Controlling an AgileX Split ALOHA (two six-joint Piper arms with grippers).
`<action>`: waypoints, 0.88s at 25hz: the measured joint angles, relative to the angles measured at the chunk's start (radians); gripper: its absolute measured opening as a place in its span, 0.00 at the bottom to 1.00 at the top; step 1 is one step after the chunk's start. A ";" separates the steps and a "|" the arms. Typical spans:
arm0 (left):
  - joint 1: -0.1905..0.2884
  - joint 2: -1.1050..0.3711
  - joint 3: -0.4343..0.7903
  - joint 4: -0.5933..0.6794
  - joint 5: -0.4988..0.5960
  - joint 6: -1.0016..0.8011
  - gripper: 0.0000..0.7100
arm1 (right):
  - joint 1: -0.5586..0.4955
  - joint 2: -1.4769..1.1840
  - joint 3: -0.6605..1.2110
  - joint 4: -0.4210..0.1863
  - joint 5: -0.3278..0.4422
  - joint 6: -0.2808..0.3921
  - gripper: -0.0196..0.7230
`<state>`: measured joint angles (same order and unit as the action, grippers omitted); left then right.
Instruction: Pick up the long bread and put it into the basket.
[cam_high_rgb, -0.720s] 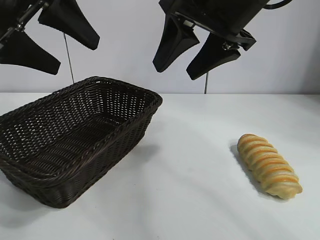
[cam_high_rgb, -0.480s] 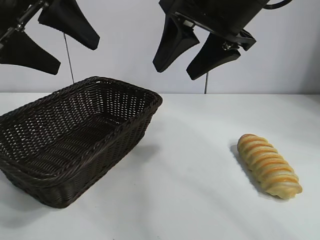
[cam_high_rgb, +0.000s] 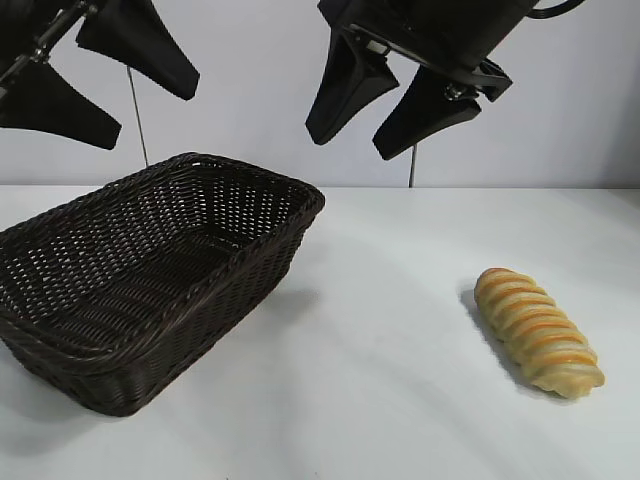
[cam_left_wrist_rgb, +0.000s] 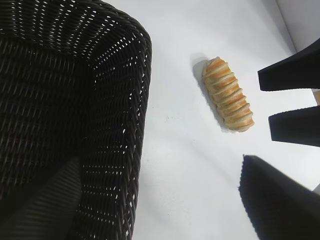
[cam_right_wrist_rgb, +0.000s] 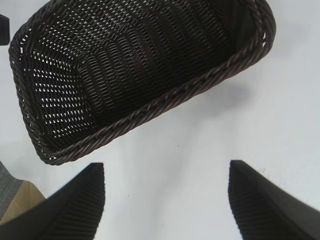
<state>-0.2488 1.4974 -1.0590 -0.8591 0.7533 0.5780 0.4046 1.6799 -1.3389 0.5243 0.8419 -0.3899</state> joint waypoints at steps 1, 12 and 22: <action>0.000 0.000 0.000 0.000 0.000 0.000 0.88 | 0.000 0.000 0.000 0.000 0.000 0.000 0.71; 0.000 0.000 0.000 -0.007 0.005 -0.027 0.88 | 0.000 0.000 0.000 0.000 0.000 0.000 0.71; 0.000 -0.108 0.000 0.315 0.065 -0.400 0.88 | 0.000 0.000 0.000 0.000 0.000 0.000 0.71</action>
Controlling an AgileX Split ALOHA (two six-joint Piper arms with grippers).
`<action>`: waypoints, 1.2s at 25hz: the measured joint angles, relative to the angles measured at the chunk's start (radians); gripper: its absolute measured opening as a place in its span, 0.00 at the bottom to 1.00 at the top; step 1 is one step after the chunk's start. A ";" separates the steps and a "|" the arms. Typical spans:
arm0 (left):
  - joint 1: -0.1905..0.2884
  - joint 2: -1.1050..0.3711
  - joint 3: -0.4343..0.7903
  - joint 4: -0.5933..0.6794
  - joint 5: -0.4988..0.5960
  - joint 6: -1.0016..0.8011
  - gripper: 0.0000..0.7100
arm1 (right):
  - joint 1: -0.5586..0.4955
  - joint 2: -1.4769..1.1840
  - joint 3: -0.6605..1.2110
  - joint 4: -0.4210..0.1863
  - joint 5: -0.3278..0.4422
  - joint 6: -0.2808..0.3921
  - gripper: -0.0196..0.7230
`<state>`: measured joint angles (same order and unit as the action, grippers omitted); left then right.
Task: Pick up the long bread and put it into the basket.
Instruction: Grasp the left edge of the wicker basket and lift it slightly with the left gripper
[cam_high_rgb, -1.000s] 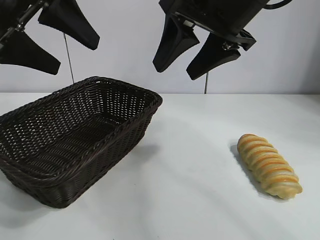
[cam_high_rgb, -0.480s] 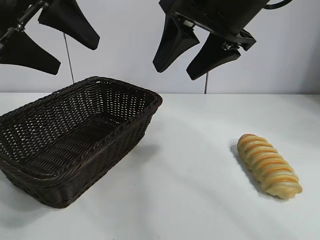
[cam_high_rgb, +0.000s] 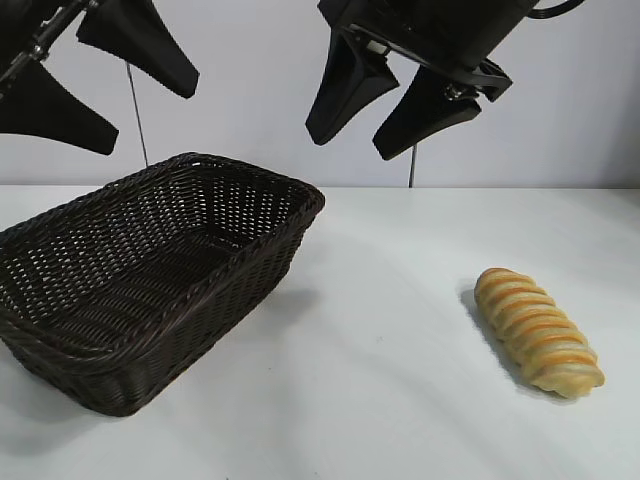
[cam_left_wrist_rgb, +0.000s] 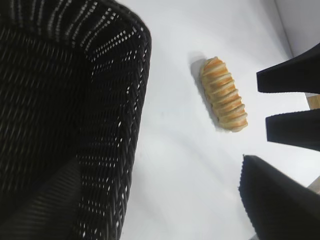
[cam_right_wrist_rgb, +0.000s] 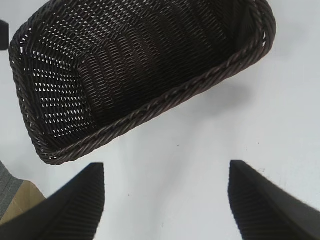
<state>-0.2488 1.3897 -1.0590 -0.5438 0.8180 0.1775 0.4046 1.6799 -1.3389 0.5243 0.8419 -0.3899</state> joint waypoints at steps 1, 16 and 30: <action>0.000 -0.015 0.000 0.045 0.013 -0.073 0.88 | 0.000 0.000 0.000 0.000 0.000 0.000 0.71; 0.000 -0.060 0.132 0.430 0.026 -0.892 0.88 | 0.000 0.000 0.000 0.000 0.000 0.000 0.71; 0.000 -0.010 0.167 0.427 -0.019 -1.041 0.88 | 0.000 0.000 0.000 0.000 0.000 0.000 0.71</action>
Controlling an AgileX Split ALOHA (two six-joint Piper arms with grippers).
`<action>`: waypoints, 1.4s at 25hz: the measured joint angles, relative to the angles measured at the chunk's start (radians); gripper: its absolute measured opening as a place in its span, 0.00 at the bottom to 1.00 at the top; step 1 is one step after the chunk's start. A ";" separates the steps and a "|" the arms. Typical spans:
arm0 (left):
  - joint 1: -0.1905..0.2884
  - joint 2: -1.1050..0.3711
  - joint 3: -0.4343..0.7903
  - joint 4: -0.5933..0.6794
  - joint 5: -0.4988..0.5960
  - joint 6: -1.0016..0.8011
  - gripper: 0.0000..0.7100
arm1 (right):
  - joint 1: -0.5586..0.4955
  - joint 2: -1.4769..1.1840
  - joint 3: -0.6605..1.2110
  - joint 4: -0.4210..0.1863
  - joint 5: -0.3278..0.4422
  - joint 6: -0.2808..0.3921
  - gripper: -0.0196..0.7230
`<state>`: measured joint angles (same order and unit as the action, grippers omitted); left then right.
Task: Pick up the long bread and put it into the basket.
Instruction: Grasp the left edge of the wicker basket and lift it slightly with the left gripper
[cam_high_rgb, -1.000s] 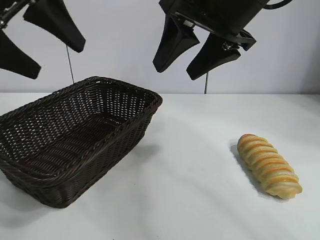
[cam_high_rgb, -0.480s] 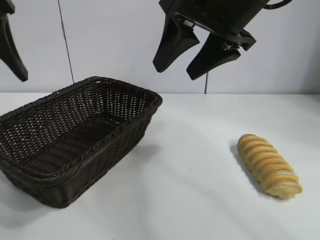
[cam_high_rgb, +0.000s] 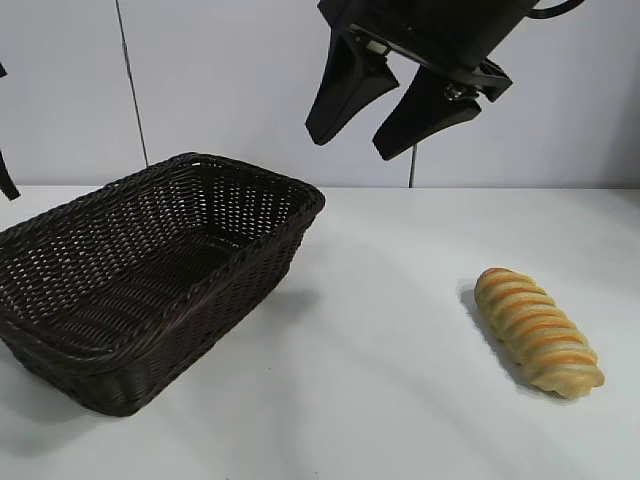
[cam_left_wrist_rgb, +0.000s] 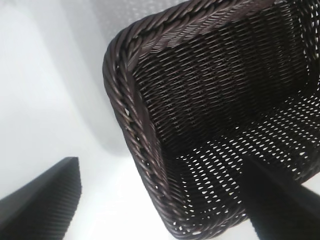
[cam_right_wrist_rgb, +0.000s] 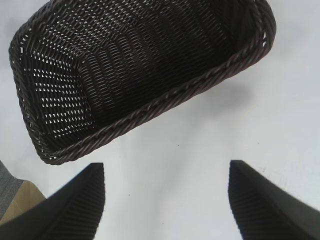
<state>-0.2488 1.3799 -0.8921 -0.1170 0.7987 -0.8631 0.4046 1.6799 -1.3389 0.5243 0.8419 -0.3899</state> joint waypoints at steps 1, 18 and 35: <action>0.000 0.018 0.000 0.000 -0.004 -0.002 0.88 | 0.000 0.000 0.000 0.000 0.000 0.000 0.71; 0.000 0.286 0.000 -0.085 -0.146 0.022 0.88 | 0.000 0.000 0.000 0.000 0.000 0.000 0.71; 0.000 0.311 0.076 -0.177 -0.254 0.093 0.81 | 0.000 0.000 0.000 0.000 0.000 0.000 0.71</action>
<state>-0.2488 1.6909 -0.8157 -0.2940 0.5451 -0.7705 0.4046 1.6799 -1.3389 0.5243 0.8419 -0.3899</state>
